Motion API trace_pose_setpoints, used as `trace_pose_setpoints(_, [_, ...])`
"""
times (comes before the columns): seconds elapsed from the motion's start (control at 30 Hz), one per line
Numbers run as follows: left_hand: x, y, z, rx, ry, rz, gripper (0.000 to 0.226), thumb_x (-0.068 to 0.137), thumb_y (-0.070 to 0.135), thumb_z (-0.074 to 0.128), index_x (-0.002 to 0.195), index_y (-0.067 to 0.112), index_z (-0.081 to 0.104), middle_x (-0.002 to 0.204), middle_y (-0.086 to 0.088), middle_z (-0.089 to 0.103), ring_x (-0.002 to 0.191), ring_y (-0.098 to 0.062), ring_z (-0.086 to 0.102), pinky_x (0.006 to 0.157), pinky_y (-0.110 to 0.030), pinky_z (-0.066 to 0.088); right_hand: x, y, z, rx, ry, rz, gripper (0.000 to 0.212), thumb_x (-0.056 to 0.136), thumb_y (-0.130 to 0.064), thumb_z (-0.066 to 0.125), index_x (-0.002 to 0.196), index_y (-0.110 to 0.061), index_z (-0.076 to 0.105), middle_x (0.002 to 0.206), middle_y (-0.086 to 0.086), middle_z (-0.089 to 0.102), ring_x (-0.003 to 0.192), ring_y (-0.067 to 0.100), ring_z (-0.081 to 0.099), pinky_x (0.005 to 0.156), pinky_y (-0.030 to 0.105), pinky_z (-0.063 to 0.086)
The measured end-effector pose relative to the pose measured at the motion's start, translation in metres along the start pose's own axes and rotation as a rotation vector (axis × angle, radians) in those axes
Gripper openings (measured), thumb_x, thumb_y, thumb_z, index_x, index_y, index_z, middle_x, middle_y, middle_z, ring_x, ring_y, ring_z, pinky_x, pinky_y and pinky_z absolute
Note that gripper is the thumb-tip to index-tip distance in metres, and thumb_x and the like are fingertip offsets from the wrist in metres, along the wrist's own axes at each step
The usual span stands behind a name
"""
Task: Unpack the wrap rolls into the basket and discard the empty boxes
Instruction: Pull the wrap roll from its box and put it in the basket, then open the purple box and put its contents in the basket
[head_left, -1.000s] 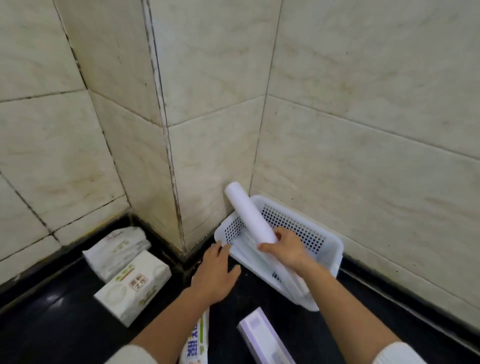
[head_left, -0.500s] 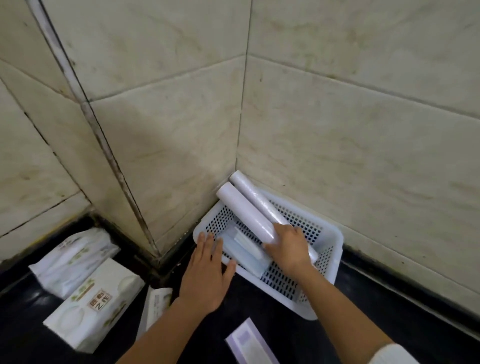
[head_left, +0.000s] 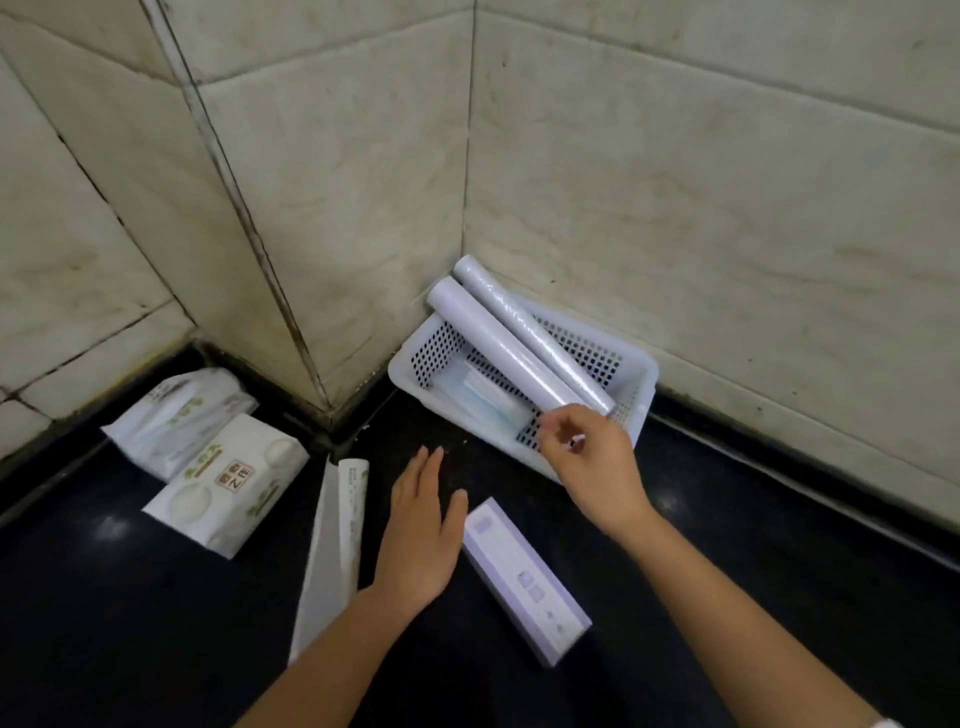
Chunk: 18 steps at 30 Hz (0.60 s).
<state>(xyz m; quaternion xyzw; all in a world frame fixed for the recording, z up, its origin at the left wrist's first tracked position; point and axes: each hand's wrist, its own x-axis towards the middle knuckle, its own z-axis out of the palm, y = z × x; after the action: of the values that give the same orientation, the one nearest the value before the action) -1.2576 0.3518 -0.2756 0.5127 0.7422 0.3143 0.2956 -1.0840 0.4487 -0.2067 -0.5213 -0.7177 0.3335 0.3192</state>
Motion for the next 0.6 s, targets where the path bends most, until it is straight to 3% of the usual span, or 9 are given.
trace_pose_setpoints(0.1, [-0.042, -0.011, 0.021, -0.074, -0.135, -0.146, 0.059, 0.099, 0.041, 0.036, 0.152, 0.025, 0.014, 0.160, 0.004, 0.016, 0.146, -0.012, 0.010, 0.116, -0.027, 0.009, -0.063, 0.020, 0.001, -0.050, -0.193, 0.120, 0.009, 0.082, -0.025, 0.069, 0.087, -0.029, 0.064, 0.088, -0.007, 0.067, 0.077, 0.002, 0.060, 0.071, 0.017, 0.048])
trace_pose_setpoints(0.2, [-0.052, -0.011, 0.025, -0.156, -0.164, -0.223, 0.059, 0.098, 0.039, 0.041, 0.151, 0.027, 0.020, 0.158, 0.004, 0.025, 0.145, -0.017, 0.018, 0.118, -0.036, 0.017, -0.108, 0.045, 0.002, -0.317, -0.456, 0.303, 0.069, 0.071, -0.061, 0.067, 0.128, -0.025, 0.050, 0.118, -0.006, 0.053, 0.104, 0.012, 0.055, 0.083, 0.024, 0.046])
trace_pose_setpoints(0.27, [-0.050, -0.008, 0.020, -0.203, -0.182, -0.236, 0.056, 0.096, 0.038, 0.046, 0.148, 0.029, 0.028, 0.154, 0.002, 0.033, 0.142, -0.018, 0.028, 0.118, -0.040, 0.024, -0.129, 0.052, 0.003, -0.373, -0.521, 0.353, 0.079, 0.062, -0.070, 0.064, 0.127, -0.029, 0.047, 0.115, -0.007, 0.050, 0.101, 0.010, 0.054, 0.077, 0.022, 0.045])
trace_pose_setpoints(0.37, [-0.050, -0.002, 0.014, -0.346, -0.236, -0.280, 0.056, 0.091, 0.034, 0.057, 0.143, 0.034, 0.035, 0.144, 0.001, 0.046, 0.130, -0.015, 0.044, 0.112, -0.041, 0.036, -0.144, 0.051, 0.007, -0.166, -0.471, 0.398, 0.061, 0.059, -0.055, 0.074, 0.112, -0.031, 0.058, 0.101, -0.006, 0.059, 0.083, 0.006, 0.056, 0.061, 0.018, 0.046])
trace_pose_setpoints(0.43, [-0.057, 0.001, 0.012, -0.477, -0.243, -0.284, 0.067, 0.086, 0.030, 0.065, 0.141, 0.045, 0.029, 0.138, 0.002, 0.050, 0.123, -0.011, 0.049, 0.104, -0.038, 0.044, -0.143, 0.046, 0.009, 0.040, -0.443, 0.461, 0.057, 0.055, -0.042, 0.081, 0.107, -0.031, 0.061, 0.099, -0.005, 0.064, 0.081, 0.007, 0.060, 0.060, 0.018, 0.049])
trace_pose_setpoints(0.53, [-0.067, 0.002, 0.009, -0.541, -0.131, -0.143, 0.087, 0.077, 0.023, 0.076, 0.136, 0.058, 0.022, 0.134, 0.009, 0.048, 0.109, 0.010, 0.054, 0.079, -0.018, 0.053, -0.141, 0.038, 0.014, 0.220, -0.491, 0.423, 0.062, 0.056, -0.033, 0.085, 0.112, -0.034, 0.061, 0.109, -0.009, 0.066, 0.099, 0.007, 0.063, 0.079, 0.024, 0.056])
trace_pose_setpoints(0.6, [-0.072, 0.001, 0.003, -0.491, -0.037, -0.046, 0.099, 0.070, 0.023, 0.080, 0.138, 0.061, 0.018, 0.135, 0.015, 0.046, 0.106, 0.015, 0.053, 0.076, -0.019, 0.053, -0.137, 0.033, 0.016, 0.291, -0.522, 0.419, 0.057, 0.062, -0.024, 0.082, 0.116, -0.032, 0.064, 0.112, -0.005, 0.069, 0.103, 0.011, 0.065, 0.091, 0.034, 0.055])
